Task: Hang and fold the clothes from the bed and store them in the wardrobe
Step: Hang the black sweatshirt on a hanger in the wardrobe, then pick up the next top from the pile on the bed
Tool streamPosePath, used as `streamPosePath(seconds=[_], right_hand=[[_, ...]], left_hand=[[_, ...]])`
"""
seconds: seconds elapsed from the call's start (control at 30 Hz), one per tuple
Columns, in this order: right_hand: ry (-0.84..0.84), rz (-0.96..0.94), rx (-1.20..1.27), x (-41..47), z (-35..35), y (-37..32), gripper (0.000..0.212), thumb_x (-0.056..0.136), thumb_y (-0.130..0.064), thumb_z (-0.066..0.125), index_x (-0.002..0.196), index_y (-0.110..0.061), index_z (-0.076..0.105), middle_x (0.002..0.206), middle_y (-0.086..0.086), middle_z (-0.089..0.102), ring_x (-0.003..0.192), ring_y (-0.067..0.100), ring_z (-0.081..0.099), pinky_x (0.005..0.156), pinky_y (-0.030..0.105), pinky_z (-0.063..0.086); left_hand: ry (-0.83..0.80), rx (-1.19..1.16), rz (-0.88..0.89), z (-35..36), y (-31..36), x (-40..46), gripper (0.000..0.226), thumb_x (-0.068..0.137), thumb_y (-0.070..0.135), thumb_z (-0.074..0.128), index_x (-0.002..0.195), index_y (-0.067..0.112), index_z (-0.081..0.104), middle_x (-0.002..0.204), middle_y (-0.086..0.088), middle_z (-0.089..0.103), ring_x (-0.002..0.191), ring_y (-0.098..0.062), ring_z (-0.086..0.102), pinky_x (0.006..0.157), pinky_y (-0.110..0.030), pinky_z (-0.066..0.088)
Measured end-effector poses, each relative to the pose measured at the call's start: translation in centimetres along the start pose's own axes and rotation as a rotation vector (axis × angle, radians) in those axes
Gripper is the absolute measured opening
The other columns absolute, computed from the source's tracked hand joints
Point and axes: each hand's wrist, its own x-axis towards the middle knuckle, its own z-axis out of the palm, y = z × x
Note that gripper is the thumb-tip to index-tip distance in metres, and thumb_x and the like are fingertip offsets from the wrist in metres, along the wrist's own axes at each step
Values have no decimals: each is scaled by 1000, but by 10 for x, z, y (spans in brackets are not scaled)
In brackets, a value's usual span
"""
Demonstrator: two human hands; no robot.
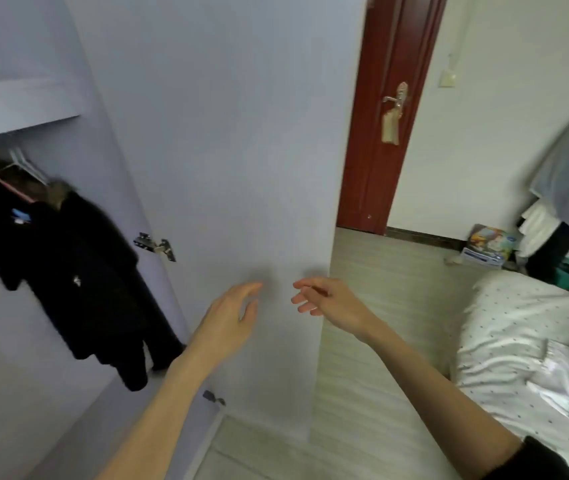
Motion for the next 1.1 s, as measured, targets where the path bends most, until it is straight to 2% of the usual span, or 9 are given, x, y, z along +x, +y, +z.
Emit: streamPosePath(seconds=[0.1, 0.2, 0.3, 0.43, 0.57, 0.63, 0.73, 0.9, 1.1], right_hand=[[139, 76, 59, -49, -46, 30, 28, 98, -8, 42, 123, -6, 55, 110, 16, 67, 84, 22, 63, 72, 20, 49], [310, 143, 112, -112, -96, 65, 28, 98, -6, 42, 123, -4, 53, 110, 19, 66, 80, 24, 61, 69, 21, 46], [468, 214, 171, -179, -142, 101, 28, 99, -7, 41, 125, -5, 52, 102, 14, 66, 72, 17, 61, 69, 21, 45], [663, 309, 240, -280, -200, 154, 26, 99, -9, 42, 122, -10, 54, 98, 12, 66, 72, 14, 61, 66, 18, 46], [815, 404, 312, -379, -249, 206, 25, 98, -9, 43, 121, -11, 53, 90, 4, 65, 70, 14, 60, 69, 22, 46], [890, 447, 335, -428, -270, 230, 26, 97, -5, 45, 122, -7, 53, 91, 9, 65, 67, 12, 61, 69, 21, 48], [1017, 530, 296, -505, -299, 267, 28, 96, -5, 47, 124, -6, 52, 97, 14, 65, 66, 6, 61, 62, 16, 48], [1208, 716, 331, -599, -324, 334, 28, 96, -8, 45, 121, -8, 56, 95, 8, 65, 77, 17, 60, 64, 23, 46], [1284, 1007, 270, -663, -348, 425, 29, 93, -12, 48, 121, -11, 58, 112, 13, 65, 95, 24, 59, 79, 29, 44]], left_hand=[[-64, -34, 115, 44, 41, 8, 32, 95, 6, 49, 126, 8, 57, 126, -4, 59, 113, -18, 55, 90, -9, 31], [-193, -56, 259, 100, 96, 7, 29, 94, 6, 51, 121, 9, 61, 119, -6, 64, 109, -20, 60, 94, -23, 42], [-288, -105, 370, 158, 155, -4, 27, 93, 6, 52, 118, 8, 62, 115, -7, 66, 109, -19, 61, 97, -32, 45], [-463, -145, 499, 246, 239, -31, 28, 93, 8, 52, 119, 10, 62, 114, -4, 66, 106, -17, 62, 94, -26, 44], [-683, -210, 558, 330, 326, -74, 30, 95, 10, 49, 123, 14, 59, 119, 2, 62, 112, -9, 57, 94, -18, 40], [-761, -213, 612, 373, 368, -97, 31, 96, 12, 47, 126, 13, 57, 123, 1, 60, 115, -10, 55, 96, -20, 40], [-873, -184, 722, 437, 431, -134, 31, 97, 12, 46, 127, 12, 56, 126, 0, 59, 114, -10, 54, 89, -13, 37], [-1060, -103, 853, 528, 493, -188, 32, 97, 14, 46, 128, 14, 54, 129, -2, 56, 114, -14, 54, 83, -9, 32], [-1280, 89, 984, 643, 519, -230, 41, 99, 14, 39, 141, 17, 39, 148, 1, 35, 137, -12, 28, 107, -20, 22]])
